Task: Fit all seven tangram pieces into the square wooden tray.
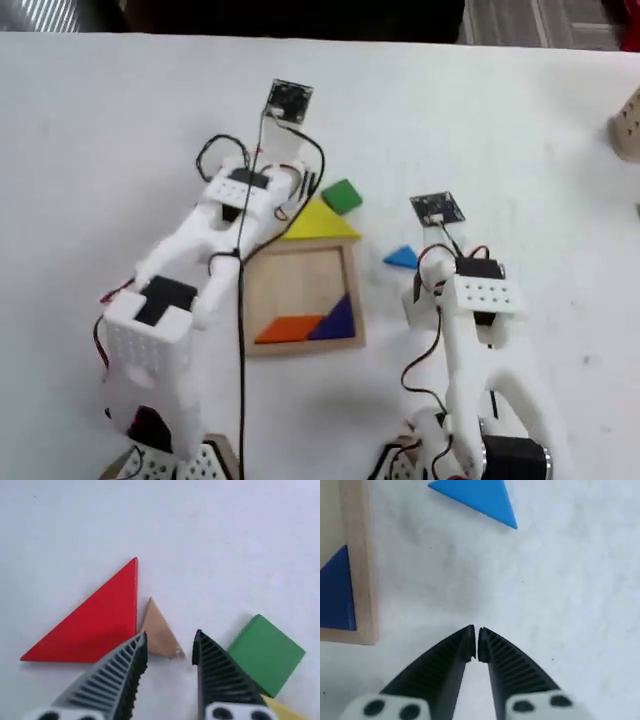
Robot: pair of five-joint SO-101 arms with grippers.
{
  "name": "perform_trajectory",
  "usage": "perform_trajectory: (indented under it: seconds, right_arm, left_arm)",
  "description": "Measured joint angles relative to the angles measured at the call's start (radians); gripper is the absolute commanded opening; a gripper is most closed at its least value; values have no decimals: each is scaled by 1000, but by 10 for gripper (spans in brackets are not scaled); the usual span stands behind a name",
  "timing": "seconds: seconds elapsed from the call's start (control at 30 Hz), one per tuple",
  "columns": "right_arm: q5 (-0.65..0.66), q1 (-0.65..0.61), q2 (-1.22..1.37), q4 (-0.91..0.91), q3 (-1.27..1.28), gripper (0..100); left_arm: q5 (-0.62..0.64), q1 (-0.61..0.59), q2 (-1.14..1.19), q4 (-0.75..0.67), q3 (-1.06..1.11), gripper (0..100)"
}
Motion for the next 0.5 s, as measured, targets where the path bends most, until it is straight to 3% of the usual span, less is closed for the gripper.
perform_trajectory:
  seconds: [0.33,0.5]
  right_arm:
    - [0,0,0,0,12,19]
    - [0,0,0,0,18,19]
  left_arm:
    - [0,-58,86,-104,-52,162]
    - [0,-87,204,-38,-252,162]
